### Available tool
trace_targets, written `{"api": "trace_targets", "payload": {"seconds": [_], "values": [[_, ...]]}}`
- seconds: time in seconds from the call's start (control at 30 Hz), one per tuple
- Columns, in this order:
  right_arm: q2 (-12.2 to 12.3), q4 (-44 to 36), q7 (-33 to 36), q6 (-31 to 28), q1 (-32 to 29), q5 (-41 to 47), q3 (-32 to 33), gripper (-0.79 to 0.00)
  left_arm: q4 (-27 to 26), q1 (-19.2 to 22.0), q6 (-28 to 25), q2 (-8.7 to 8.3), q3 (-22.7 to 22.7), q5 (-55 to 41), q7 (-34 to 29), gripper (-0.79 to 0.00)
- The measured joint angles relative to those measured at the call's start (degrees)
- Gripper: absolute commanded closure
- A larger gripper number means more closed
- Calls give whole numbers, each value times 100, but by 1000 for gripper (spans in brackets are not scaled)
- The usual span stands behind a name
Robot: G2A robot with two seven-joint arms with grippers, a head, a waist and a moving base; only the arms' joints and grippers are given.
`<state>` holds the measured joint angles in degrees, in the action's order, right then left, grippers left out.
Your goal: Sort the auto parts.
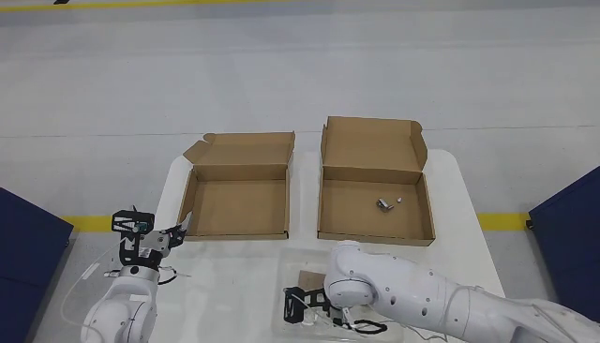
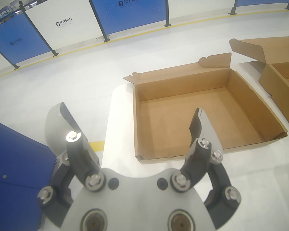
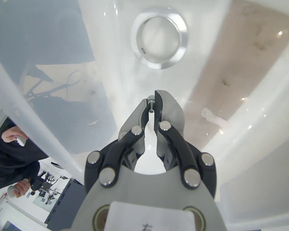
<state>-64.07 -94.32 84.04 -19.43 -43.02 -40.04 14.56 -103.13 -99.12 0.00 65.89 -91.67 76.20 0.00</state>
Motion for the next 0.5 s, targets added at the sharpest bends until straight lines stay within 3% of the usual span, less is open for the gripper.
{"api": "trace_targets", "payload": {"seconds": [0.17,0.5], "values": [[228,-514,300,237,9,-48,395,0,0,0,0,0,0,0,0,-785],[242,-541,316,246,7,-43,423,0,0,0,0,0,0,0,0,-785]]}}
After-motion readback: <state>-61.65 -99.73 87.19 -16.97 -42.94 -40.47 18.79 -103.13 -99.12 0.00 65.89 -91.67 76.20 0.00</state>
